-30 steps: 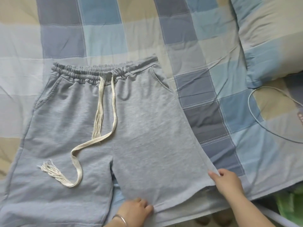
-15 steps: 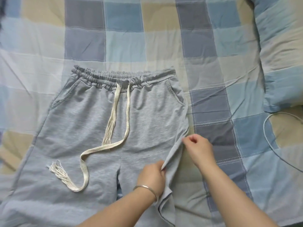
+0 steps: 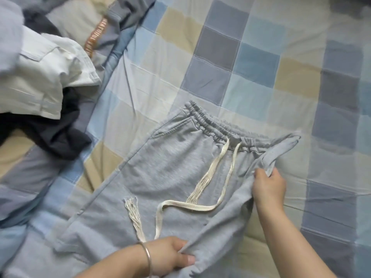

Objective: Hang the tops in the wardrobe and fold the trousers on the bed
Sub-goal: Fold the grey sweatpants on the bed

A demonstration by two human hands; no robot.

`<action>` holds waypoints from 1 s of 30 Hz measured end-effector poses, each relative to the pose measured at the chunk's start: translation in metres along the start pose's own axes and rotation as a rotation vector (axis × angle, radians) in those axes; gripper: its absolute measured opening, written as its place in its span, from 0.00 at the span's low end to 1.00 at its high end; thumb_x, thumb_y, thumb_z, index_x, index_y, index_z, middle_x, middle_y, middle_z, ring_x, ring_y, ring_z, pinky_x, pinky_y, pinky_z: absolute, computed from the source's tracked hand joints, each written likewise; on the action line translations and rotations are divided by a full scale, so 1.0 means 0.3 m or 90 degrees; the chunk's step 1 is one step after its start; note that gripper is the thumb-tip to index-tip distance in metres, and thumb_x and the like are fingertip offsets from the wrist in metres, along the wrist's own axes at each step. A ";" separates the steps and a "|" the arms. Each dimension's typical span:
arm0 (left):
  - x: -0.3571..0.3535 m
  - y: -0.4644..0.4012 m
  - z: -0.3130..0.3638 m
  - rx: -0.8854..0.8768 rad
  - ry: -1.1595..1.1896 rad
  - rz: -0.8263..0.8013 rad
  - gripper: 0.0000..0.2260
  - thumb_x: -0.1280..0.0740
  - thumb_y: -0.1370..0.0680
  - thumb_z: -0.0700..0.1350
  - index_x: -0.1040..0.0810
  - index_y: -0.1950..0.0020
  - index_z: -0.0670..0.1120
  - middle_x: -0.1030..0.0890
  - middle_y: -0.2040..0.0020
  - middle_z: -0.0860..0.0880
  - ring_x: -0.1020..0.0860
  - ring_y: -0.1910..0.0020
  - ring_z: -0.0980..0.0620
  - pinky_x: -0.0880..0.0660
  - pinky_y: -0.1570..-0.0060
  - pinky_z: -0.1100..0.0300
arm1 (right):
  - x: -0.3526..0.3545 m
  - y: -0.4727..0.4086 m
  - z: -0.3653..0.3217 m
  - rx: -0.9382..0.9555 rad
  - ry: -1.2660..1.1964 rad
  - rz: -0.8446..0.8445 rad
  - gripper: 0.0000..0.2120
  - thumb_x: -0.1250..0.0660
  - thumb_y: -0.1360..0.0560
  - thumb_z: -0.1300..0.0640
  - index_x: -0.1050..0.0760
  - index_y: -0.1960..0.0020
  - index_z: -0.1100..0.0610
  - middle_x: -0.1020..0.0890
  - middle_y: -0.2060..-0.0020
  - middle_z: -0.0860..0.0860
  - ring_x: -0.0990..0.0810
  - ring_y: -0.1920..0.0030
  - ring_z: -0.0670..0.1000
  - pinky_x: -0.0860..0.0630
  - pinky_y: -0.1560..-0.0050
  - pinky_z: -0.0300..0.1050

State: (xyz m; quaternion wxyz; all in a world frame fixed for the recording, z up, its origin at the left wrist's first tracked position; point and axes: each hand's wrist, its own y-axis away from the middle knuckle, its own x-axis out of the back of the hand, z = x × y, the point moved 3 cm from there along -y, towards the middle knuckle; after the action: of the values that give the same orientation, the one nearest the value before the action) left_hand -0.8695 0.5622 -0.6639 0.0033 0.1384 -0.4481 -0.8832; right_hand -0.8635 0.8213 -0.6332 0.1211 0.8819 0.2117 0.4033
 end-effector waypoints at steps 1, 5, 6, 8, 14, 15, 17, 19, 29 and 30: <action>0.063 0.054 -0.041 0.013 0.019 0.017 0.05 0.33 0.28 0.55 0.21 0.60 0.55 0.22 0.62 0.61 0.25 0.58 0.61 0.29 0.48 0.66 | -0.055 0.059 -0.065 0.039 -0.013 -0.017 0.12 0.41 0.28 0.56 0.23 0.49 0.58 0.19 0.53 0.59 0.23 0.51 0.60 0.30 0.53 0.48; 0.300 0.247 -0.242 0.049 0.035 0.151 0.22 0.35 0.33 0.60 0.20 0.45 0.49 0.18 0.45 0.52 0.22 0.44 0.56 0.29 0.39 0.62 | -0.336 0.224 -0.261 0.128 -0.003 -0.100 0.23 0.46 0.34 0.52 0.25 0.42 0.55 0.18 0.51 0.56 0.23 0.49 0.60 0.31 0.54 0.46; 0.354 0.280 -0.299 0.063 0.003 0.201 0.18 0.35 0.29 0.58 0.20 0.46 0.49 0.17 0.47 0.53 0.22 0.46 0.60 0.29 0.41 0.65 | -0.420 0.247 -0.286 0.143 0.034 -0.136 0.22 0.45 0.31 0.52 0.26 0.40 0.54 0.19 0.49 0.57 0.23 0.48 0.60 0.30 0.53 0.47; 0.440 0.336 -0.406 0.077 -0.034 0.304 0.05 0.35 0.23 0.49 0.20 0.57 0.55 0.19 0.60 0.58 0.24 0.58 0.66 0.30 0.54 0.72 | -0.587 0.289 -0.304 0.166 0.130 -0.246 0.22 0.43 0.26 0.54 0.33 0.32 0.50 0.21 0.43 0.57 0.24 0.43 0.60 0.28 0.45 0.49; 0.558 0.347 -0.613 0.164 -0.144 0.519 0.11 0.37 0.23 0.52 0.28 0.65 0.58 0.20 0.63 0.53 0.22 0.56 0.51 0.27 0.55 0.57 | -0.818 0.356 -0.253 0.205 0.358 -0.399 0.36 0.39 0.23 0.50 0.56 0.23 0.54 0.42 0.26 0.59 0.44 0.26 0.57 0.46 0.28 0.46; 0.549 0.339 -0.616 0.164 -0.142 0.536 0.12 0.38 0.22 0.52 0.29 0.66 0.56 0.21 0.64 0.52 0.22 0.56 0.49 0.28 0.56 0.56 | -0.813 0.356 -0.254 0.224 0.370 -0.382 0.34 0.39 0.23 0.52 0.53 0.23 0.54 0.41 0.27 0.58 0.43 0.26 0.56 0.45 0.28 0.46; 0.525 0.338 -0.604 0.143 -0.116 0.577 0.11 0.39 0.22 0.53 0.30 0.65 0.59 0.23 0.67 0.52 0.24 0.59 0.48 0.30 0.59 0.56 | -0.785 0.349 -0.262 0.259 0.384 -0.348 0.29 0.41 0.24 0.56 0.46 0.24 0.53 0.36 0.29 0.54 0.37 0.29 0.55 0.38 0.32 0.46; 0.500 0.357 -0.600 0.123 -0.060 0.601 0.08 0.37 0.24 0.56 0.30 0.63 0.62 0.22 0.65 0.53 0.23 0.58 0.49 0.29 0.58 0.57 | -0.762 0.337 -0.259 0.276 0.390 -0.346 0.27 0.42 0.24 0.58 0.41 0.26 0.52 0.33 0.31 0.53 0.32 0.33 0.54 0.35 0.35 0.45; 0.509 0.406 -0.647 0.110 -0.161 0.650 0.12 0.37 0.24 0.57 0.32 0.65 0.55 0.30 0.63 0.53 0.24 0.57 0.45 0.31 0.61 0.56 | -0.571 0.586 0.063 0.176 0.317 -0.160 0.27 0.33 0.27 0.60 0.35 0.30 0.57 0.32 0.33 0.54 0.34 0.33 0.54 0.35 0.34 0.49; 0.498 0.402 -0.638 0.084 -0.197 0.657 0.10 0.36 0.27 0.59 0.28 0.62 0.54 0.30 0.60 0.52 0.25 0.56 0.46 0.29 0.59 0.56 | -0.533 0.623 0.127 0.110 0.303 -0.085 0.27 0.31 0.29 0.60 0.34 0.31 0.59 0.30 0.35 0.57 0.33 0.34 0.58 0.35 0.35 0.53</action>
State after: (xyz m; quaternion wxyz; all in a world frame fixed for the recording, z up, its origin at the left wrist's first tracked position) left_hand -0.9802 0.3193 -0.7115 0.3620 -0.2312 -0.5076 -0.7469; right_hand -0.8764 0.5796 -0.6914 0.0183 0.7532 0.3260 0.5710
